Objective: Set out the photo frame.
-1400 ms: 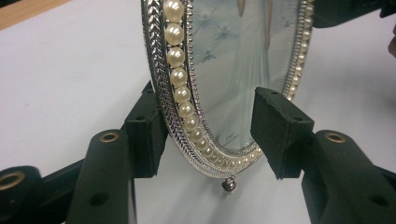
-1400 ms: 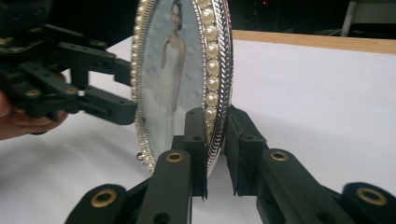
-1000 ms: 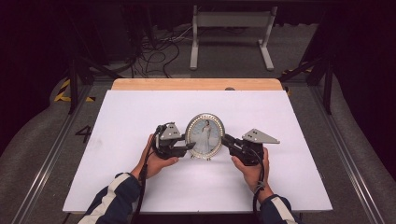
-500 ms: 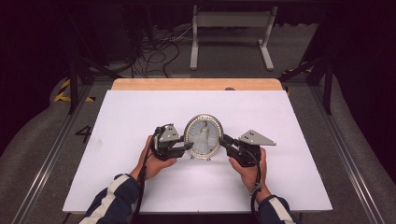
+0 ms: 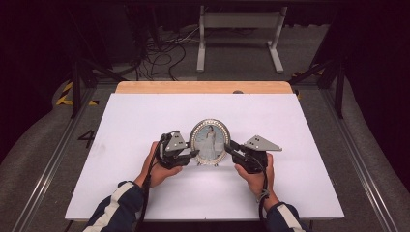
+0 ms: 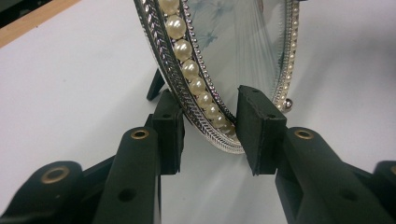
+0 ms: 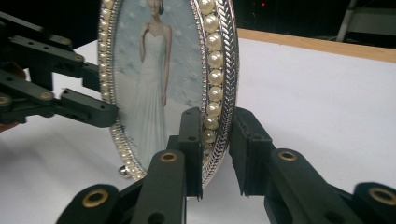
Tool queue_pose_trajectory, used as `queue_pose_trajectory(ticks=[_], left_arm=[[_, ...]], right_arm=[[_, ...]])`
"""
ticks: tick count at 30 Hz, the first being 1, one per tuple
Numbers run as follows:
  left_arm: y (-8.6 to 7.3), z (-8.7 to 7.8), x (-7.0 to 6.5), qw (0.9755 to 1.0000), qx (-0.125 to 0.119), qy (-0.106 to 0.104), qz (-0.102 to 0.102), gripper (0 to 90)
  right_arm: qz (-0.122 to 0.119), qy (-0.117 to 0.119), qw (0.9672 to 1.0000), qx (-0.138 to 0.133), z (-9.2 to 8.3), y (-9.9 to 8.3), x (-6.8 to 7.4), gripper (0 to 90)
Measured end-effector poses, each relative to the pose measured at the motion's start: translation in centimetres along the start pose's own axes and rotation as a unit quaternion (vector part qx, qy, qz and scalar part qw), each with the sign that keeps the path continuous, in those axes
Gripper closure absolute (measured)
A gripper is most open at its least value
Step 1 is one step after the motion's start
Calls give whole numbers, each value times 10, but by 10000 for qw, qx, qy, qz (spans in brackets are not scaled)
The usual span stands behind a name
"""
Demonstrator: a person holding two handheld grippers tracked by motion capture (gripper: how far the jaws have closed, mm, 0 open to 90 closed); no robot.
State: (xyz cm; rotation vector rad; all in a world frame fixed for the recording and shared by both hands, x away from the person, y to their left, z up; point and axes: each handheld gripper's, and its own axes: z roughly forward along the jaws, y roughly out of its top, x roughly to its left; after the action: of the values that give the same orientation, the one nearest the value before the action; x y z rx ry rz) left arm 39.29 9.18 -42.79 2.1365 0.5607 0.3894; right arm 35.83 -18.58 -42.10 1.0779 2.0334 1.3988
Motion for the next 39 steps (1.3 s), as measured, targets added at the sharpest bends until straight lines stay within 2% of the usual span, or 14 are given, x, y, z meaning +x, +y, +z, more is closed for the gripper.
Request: queue_pose_trajectory(ticks=[8, 12, 17, 19, 23, 24, 26, 35, 39], left_arm=[[-2, 1, 4, 9999, -56, -146, -71, 634], [-3, 1, 4, 9999, -67, -131, -77, 638], [-3, 1, 3, 9999, -76, -88, -34, 636], [-2, 1, 0, 9999, -25, -9, 122, 625], [-2, 1, -2, 9998, 9, 81, 203, 614], [-2, 0, -2, 9998, 9, 74, 179, 614], [-3, -2, -1, 9999, -12, 51, 138, 614], [-2, -9, 0, 9997, -161, 104, 136, 625], [-2, -9, 0, 9996, -154, 162, 162, 639]], right_arm=[[-69, -43, 10000, 33, -1, 1, 3, 757], [-100, -74, 9999, 65, 0, 0, 4, 754], [-210, -82, 9997, 84, 0, 1, 4, 748], [-299, -93, 9995, 97, 0, 1, 4, 743], [-380, -104, 9992, 108, -2, 3, 4, 746], [-492, -159, 9986, 92, -4, 5, 4, 757], [-525, -155, 9985, 79, -6, 6, 4, 764], [-617, -124, 9979, 144, -6, 5, 4, 781], [-642, -135, 9977, 161, -6, 5, 4, 781]])
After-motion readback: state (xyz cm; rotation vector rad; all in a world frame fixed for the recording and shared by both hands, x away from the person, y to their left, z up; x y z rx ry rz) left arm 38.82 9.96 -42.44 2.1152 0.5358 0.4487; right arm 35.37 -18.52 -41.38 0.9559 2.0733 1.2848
